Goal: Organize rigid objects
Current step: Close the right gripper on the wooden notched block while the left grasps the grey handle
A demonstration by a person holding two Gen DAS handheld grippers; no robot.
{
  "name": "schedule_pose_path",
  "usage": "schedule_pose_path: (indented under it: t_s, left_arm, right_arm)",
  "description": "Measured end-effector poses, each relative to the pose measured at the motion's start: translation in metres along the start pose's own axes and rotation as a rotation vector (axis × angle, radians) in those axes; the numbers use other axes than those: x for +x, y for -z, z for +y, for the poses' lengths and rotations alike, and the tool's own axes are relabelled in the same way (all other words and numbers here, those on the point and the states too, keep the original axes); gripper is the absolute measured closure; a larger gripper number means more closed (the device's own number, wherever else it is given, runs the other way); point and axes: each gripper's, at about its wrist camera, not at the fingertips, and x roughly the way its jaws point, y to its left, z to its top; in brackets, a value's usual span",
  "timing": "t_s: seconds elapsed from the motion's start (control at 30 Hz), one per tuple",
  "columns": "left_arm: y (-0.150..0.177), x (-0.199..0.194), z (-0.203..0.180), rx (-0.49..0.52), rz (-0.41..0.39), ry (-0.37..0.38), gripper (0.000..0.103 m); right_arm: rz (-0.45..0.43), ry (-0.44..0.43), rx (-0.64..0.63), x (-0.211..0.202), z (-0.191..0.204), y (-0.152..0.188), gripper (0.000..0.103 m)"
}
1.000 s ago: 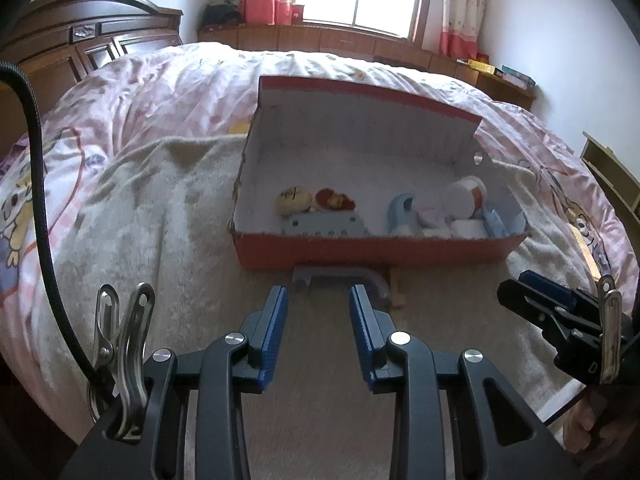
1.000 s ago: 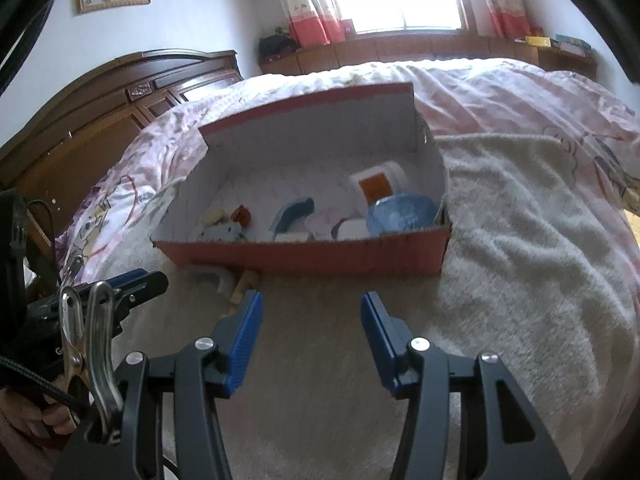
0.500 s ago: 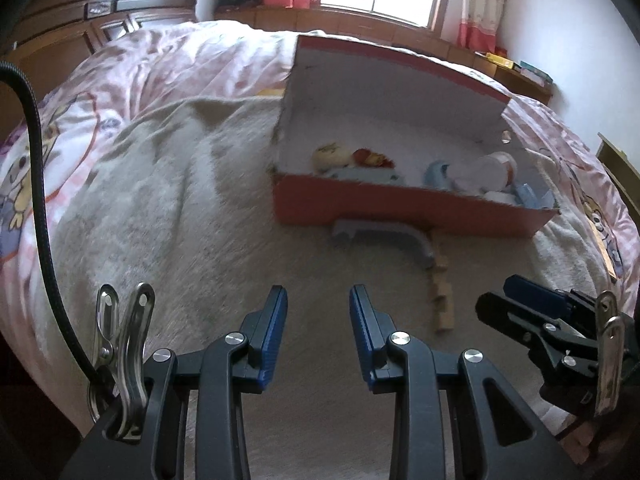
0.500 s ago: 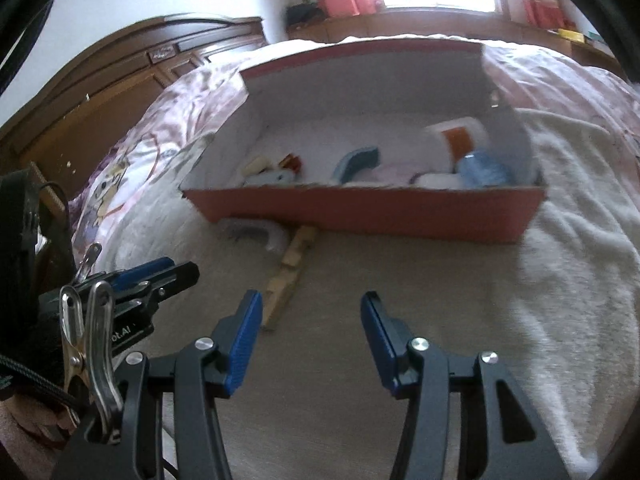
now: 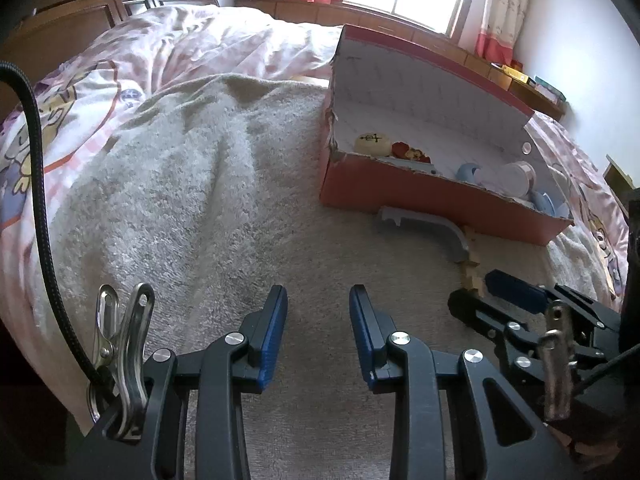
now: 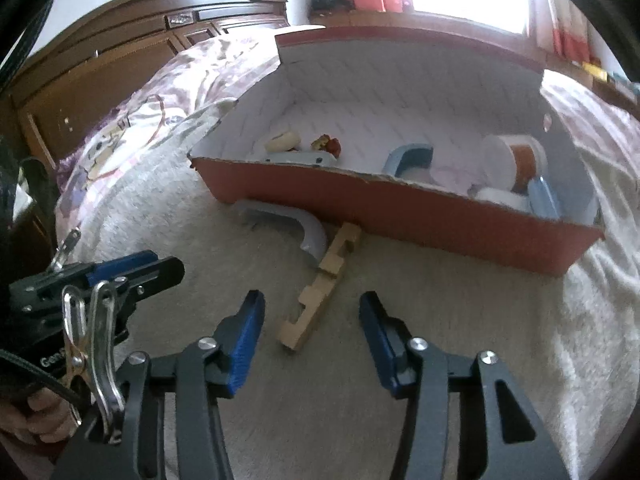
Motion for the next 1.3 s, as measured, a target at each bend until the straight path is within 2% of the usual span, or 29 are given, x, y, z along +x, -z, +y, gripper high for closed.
schedule_pose_path:
  t_s: [0.1, 0.27, 0.4, 0.77, 0.83, 0.9, 1.0, 1.17, 1.3]
  left_arm:
    - [0.000, 0.000, 0.000, -0.001, 0.002, 0.004, 0.070]
    - [0.000, 0.001, 0.000, -0.002, 0.003, 0.006, 0.070]
    - [-0.001, 0.001, -0.003, 0.003, 0.007, 0.013, 0.070]
    - [-0.008, 0.011, -0.025, 0.051, 0.036, 0.060, 0.070]
    - [-0.011, 0.017, -0.031, 0.060, 0.057, 0.074, 0.067]
    - [-0.013, 0.021, -0.038, 0.083, 0.059, 0.083, 0.048]
    - [-0.014, 0.023, -0.049, 0.129, 0.051, 0.092, 0.036]
    - [-0.018, 0.031, -0.063, 0.172, 0.032, 0.081, 0.026]
    - [-0.022, 0.037, -0.070, 0.204, 0.016, 0.070, 0.022]
  right_arm:
    - [-0.007, 0.035, -0.020, 0.001, 0.000, 0.000, 0.070]
    - [-0.005, 0.043, -0.009, -0.003, -0.010, 0.001, 0.091]
    - [0.001, 0.039, 0.032, -0.010, -0.021, 0.005, 0.092]
    - [0.011, 0.096, 0.107, -0.030, -0.058, 0.024, 0.092]
    - [0.009, 0.086, 0.119, -0.031, -0.063, 0.027, 0.092]
    - [0.006, 0.073, 0.131, -0.032, -0.066, 0.028, 0.092]
    - [0.000, 0.062, 0.140, -0.032, -0.068, 0.029, 0.092]
    - [-0.013, 0.045, 0.151, -0.033, -0.070, 0.031, 0.092]
    - [-0.028, 0.038, 0.150, -0.033, -0.070, 0.034, 0.091]
